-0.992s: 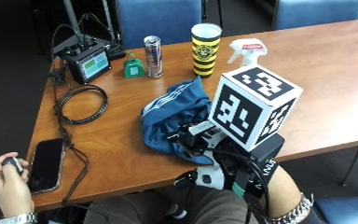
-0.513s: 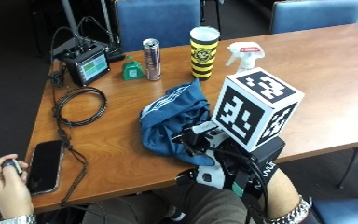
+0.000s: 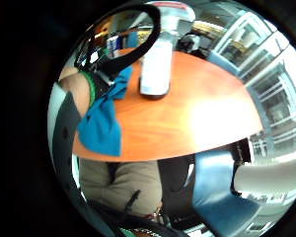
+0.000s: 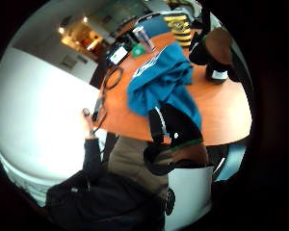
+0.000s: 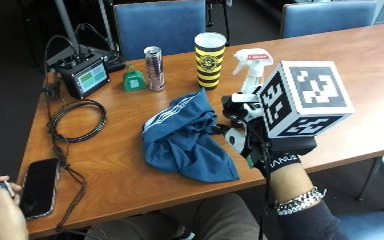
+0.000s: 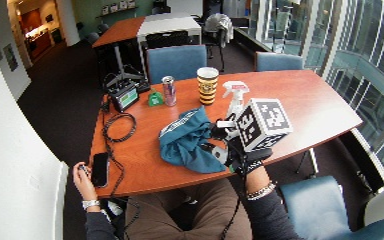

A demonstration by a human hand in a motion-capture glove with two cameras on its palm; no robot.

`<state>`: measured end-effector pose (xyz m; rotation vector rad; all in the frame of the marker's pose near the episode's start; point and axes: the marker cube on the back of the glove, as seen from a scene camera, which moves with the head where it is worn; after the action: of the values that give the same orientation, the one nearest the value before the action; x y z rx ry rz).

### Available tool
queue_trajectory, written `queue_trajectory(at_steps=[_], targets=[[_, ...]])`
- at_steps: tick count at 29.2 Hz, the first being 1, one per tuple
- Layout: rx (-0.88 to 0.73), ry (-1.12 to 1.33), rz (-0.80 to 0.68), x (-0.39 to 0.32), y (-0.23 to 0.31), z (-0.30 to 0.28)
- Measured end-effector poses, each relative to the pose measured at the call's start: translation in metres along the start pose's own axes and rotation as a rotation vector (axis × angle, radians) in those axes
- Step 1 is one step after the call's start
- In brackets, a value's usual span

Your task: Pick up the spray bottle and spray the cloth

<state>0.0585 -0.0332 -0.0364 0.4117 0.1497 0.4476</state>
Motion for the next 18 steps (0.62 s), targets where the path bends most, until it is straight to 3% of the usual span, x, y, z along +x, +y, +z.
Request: queue_trajectory(at_steps=[12, 18], targets=[[0.226, -0.149, 0.423, 0.049, -0.035, 0.015], [0.268, -0.240, 0.543, 0.060, -0.035, 0.027]])
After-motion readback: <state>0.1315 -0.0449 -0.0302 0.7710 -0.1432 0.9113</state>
